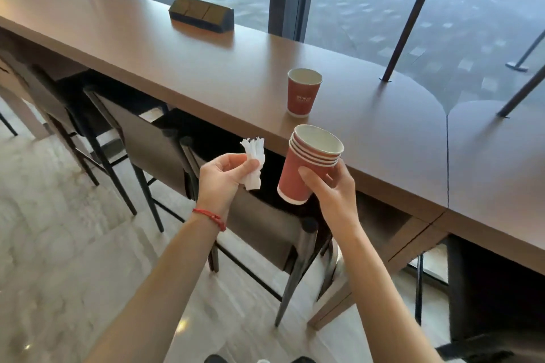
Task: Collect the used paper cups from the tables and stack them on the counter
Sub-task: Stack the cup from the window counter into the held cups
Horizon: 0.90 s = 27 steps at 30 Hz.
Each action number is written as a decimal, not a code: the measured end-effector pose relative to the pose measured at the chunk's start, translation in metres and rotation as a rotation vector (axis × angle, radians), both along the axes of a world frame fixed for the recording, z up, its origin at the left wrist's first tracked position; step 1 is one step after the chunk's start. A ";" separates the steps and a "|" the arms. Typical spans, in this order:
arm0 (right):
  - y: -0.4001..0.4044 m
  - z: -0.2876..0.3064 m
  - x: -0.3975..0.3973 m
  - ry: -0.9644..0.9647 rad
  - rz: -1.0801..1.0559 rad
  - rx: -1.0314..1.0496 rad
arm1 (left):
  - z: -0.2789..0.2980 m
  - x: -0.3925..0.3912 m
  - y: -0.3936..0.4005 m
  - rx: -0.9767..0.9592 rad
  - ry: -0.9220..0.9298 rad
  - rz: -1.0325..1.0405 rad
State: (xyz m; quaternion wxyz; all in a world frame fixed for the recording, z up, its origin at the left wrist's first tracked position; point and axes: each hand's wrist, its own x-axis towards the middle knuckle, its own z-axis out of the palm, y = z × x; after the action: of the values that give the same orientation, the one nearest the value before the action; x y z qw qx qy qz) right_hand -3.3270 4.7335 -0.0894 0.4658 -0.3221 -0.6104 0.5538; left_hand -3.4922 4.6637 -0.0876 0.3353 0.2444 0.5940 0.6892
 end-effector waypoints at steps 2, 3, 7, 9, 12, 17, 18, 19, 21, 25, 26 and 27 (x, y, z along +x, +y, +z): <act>0.021 0.013 -0.007 0.012 -0.003 0.013 | 0.010 -0.009 0.017 0.031 -0.018 -0.005; 0.030 0.019 -0.010 0.015 -0.008 0.022 | 0.014 -0.013 0.025 0.039 -0.023 -0.013; 0.066 0.040 -0.025 0.035 -0.067 0.070 | 0.033 -0.034 0.058 0.087 -0.050 -0.055; 0.083 0.052 -0.034 0.037 -0.095 0.088 | 0.041 -0.045 0.077 0.106 -0.050 -0.082; 0.104 0.068 -0.048 0.039 -0.137 0.098 | 0.049 -0.060 0.101 0.080 -0.030 -0.128; 0.143 0.091 -0.068 0.034 -0.212 0.165 | 0.055 -0.083 0.136 0.080 -0.028 -0.182; 0.149 0.096 -0.072 0.021 -0.233 0.178 | 0.055 -0.086 0.142 0.078 -0.026 -0.189; 0.154 0.100 -0.076 0.013 -0.255 0.187 | 0.055 -0.088 0.148 0.073 -0.024 -0.194; 0.166 0.104 -0.081 0.008 -0.285 0.194 | 0.053 -0.092 0.157 0.060 -0.022 -0.205; 0.182 0.102 -0.091 -0.085 -0.319 0.211 | 0.049 -0.098 0.171 0.048 -0.034 -0.224; 0.184 0.099 -0.093 -0.117 -0.327 0.212 | 0.048 -0.100 0.173 0.047 -0.038 -0.226; 0.186 0.096 -0.094 -0.145 -0.334 0.210 | 0.047 -0.101 0.175 0.045 -0.044 -0.228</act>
State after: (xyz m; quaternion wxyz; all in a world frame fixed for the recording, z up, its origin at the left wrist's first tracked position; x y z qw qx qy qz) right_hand -3.4210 4.9192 0.0064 0.5371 -0.4076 -0.6347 0.3775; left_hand -3.5930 4.8384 -0.0409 0.4188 0.3026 0.5393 0.6650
